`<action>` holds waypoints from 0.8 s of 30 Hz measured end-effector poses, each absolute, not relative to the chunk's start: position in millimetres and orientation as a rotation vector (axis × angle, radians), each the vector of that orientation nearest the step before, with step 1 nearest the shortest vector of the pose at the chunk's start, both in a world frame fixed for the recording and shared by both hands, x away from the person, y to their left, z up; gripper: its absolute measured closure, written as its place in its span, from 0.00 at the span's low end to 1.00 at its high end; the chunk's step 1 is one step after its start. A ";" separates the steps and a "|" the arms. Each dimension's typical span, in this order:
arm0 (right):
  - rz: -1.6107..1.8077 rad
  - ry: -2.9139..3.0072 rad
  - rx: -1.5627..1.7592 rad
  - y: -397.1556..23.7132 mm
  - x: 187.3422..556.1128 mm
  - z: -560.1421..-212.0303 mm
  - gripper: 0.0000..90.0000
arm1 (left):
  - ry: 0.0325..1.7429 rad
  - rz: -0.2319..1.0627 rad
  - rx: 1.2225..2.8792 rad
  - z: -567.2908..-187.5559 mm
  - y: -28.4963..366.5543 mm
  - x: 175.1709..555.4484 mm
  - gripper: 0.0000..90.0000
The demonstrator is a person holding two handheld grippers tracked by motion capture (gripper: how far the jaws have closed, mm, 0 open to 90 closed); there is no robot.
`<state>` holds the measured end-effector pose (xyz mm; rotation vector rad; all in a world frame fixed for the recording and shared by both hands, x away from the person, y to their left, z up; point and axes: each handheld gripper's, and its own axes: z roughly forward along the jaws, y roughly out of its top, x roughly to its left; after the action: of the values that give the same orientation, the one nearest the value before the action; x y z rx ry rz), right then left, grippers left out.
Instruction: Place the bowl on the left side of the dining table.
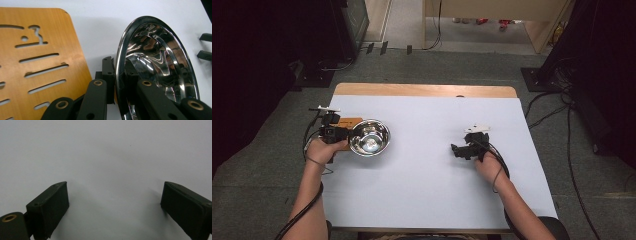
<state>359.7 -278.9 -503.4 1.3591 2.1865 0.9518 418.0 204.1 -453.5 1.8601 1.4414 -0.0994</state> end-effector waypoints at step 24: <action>0.951 2.184 1.357 -278.9 359.7 -503.5 0.08 | 1.509 -0.056 1.810 -454.8 229.9 422.7 0.94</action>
<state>359.7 -278.9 -503.5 1.3572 2.1845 0.9511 422.7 229.9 -454.8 1.8096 1.5092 -0.0556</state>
